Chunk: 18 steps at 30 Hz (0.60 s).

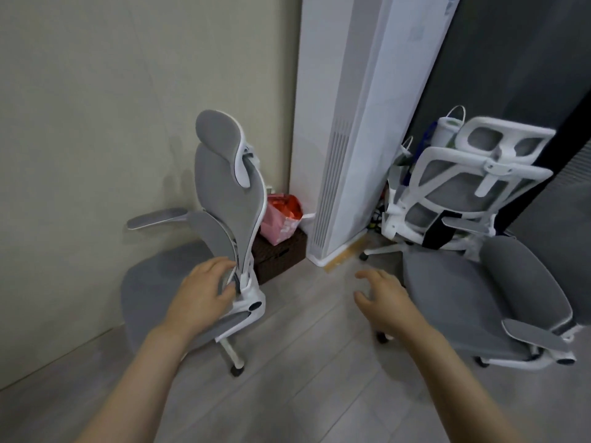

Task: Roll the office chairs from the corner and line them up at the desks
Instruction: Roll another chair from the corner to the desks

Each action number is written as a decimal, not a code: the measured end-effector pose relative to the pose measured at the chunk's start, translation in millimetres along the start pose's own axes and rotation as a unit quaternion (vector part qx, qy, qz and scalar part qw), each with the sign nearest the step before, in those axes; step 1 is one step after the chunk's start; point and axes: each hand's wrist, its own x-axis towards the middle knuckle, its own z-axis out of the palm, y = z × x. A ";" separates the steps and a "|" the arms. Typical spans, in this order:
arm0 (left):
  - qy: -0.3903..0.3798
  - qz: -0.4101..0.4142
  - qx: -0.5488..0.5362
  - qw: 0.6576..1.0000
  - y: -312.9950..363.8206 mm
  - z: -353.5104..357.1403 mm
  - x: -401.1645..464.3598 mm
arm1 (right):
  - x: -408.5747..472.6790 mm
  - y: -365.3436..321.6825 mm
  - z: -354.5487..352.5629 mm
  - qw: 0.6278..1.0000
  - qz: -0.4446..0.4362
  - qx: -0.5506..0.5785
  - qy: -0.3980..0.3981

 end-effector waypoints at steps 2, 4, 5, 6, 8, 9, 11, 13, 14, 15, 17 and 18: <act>0.010 0.002 -0.008 1.000 0.5 0.4 39.6 | 43.2 -6.7 -7.0 1.000 -0.023 0.005 0.003; 0.028 0.002 -0.021 0.999 -1.9 -0.6 79.2 | 86.5 -14.4 -11.1 0.999 -0.044 0.005 0.001; 0.039 0.003 -0.028 0.999 -4.4 -1.4 100.4 | 109.2 -19.2 -13.1 0.999 -0.052 0.004 0.003; 0.049 0.001 -0.035 0.998 -6.3 -3.5 121.7 | 131.7 -24.9 -15.7 0.998 -0.060 0.002 0.006; 0.072 -0.010 -0.049 0.996 -10.6 -8.9 162.7 | 176.1 -38.9 -20.9 0.997 -0.076 -0.001 0.012; 0.085 -0.016 -0.056 0.995 -14.2 -12.1 182.7 | 198.8 -46.5 -23.6 0.996 -0.087 -0.002 0.015; 0.096 -0.032 -0.063 0.993 -23.6 -20.4 222.6 | 243.6 -64.4 -31.0 0.995 -0.100 -0.001 0.017; 0.095 -0.051 -0.072 0.992 -31.4 -29.8 257.9 | 286.1 -82.2 -37.9 0.993 -0.121 -0.002 0.010; 0.095 -0.053 -0.078 0.991 -33.7 -33.5 273.2 | 307.3 -91.6 -41.0 0.991 -0.135 -0.001 0.009; 0.098 -0.046 -0.084 0.991 -33.9 -36.0 287.1 | 329.1 -101.7 -43.5 0.989 -0.148 0.000 0.011; 0.100 -0.027 -0.093 0.990 -28.8 -36.9 310.1 | 373.5 -123.8 -44.9 0.984 -0.175 0.003 0.008; 0.094 -0.023 -0.092 0.991 -25.8 -33.7 318.8 | 394.1 -136.3 -44.2 0.982 -0.190 0.007 0.003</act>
